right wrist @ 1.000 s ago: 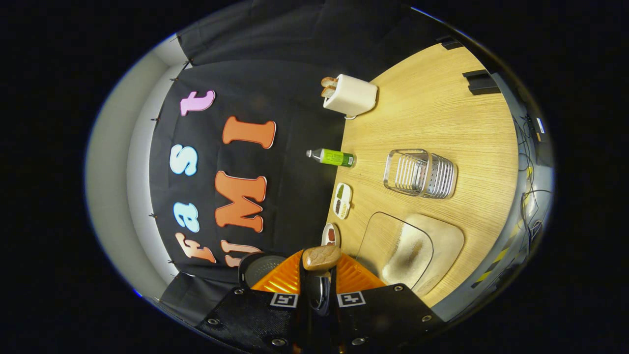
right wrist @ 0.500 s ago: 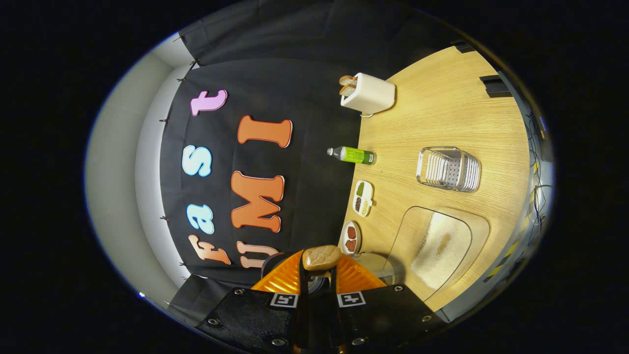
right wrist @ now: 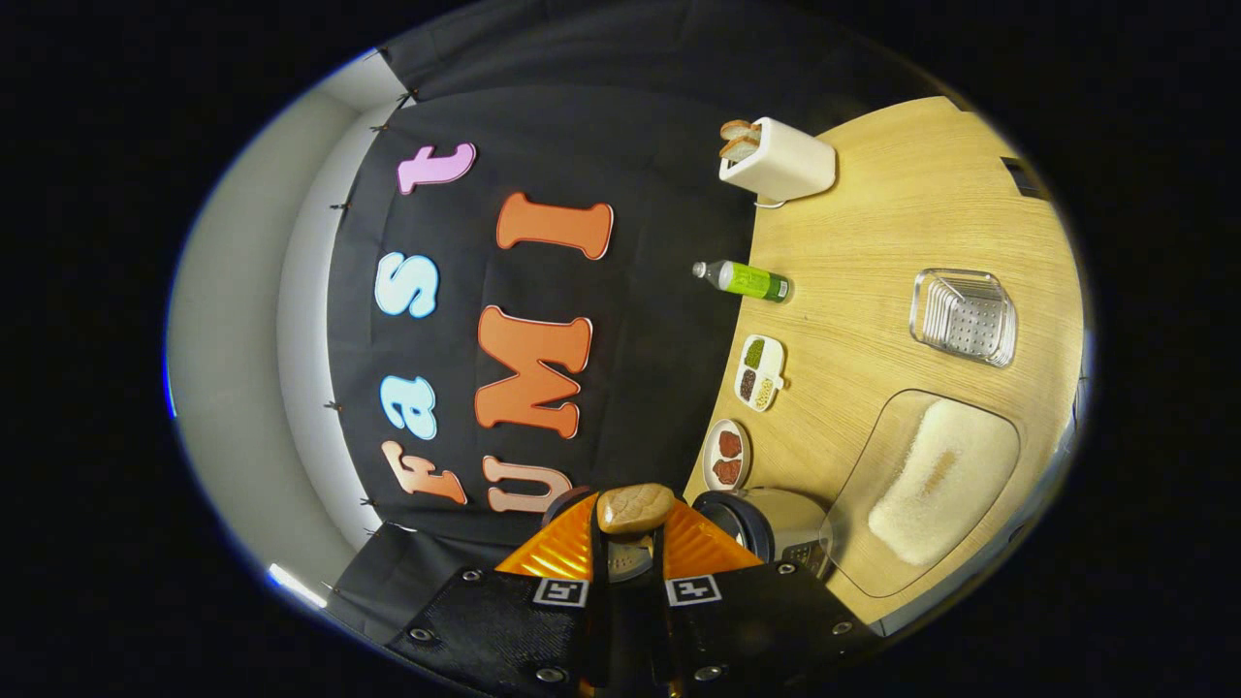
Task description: Close the left gripper, press the button to open the rice cooker; take a wooden spoon from the chopstick holder with the right hand, scoop a spoonful of rice and pour it into the rice cooker, then put the wooden spoon back into the chopstick holder.
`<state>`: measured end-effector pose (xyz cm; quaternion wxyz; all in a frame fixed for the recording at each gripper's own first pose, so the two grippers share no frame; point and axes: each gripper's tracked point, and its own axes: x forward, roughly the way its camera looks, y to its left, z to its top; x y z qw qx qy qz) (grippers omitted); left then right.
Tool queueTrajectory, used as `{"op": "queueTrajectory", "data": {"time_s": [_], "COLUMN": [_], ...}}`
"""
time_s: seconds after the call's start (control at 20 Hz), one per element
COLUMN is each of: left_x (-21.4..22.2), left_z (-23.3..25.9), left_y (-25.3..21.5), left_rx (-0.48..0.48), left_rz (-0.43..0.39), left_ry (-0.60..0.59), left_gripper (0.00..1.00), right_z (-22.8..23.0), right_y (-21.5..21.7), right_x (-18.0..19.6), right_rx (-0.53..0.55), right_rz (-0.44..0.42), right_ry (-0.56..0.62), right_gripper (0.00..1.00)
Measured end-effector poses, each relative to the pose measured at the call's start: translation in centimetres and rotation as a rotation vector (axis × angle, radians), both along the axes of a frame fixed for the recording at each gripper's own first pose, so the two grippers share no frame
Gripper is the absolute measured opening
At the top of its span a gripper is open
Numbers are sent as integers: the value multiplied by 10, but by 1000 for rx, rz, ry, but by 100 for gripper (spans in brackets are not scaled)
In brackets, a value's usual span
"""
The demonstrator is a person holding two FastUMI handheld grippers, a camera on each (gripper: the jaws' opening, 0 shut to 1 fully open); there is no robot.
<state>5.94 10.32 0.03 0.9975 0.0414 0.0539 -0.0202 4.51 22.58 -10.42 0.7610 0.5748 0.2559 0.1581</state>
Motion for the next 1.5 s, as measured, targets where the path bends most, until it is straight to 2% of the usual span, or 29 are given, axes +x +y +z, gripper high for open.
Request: {"op": "queueTrajectory", "data": {"time_s": [0.35, 0.7, 0.8, 1.15, 1.5], "left_x": [-4, -7, -7, -7, -8], "left_z": [5, 4, 4, 2, 3], "left_y": [17, 33, 36, 42, 41], "left_rx": [2, 25, 35, 31, 39], "left_rz": [26, 57, 60, 76, 74], "left_ry": [-7, -7, -10, -6, -12], "left_gripper": [98, 100, 98, 100, 97], "right_z": [15, 26, 26, 20, 20], "right_y": [54, 99, 112, 127, 131], "right_x": [22, 32, 30, 32, 35], "right_rx": [-68, -214, -250, -347, -420], "right_rz": [78, 135, 152, 181, 190], "right_ry": [-55, -167, -191, -232, -268], "right_gripper": [14, 15, 15, 15, 14]}}
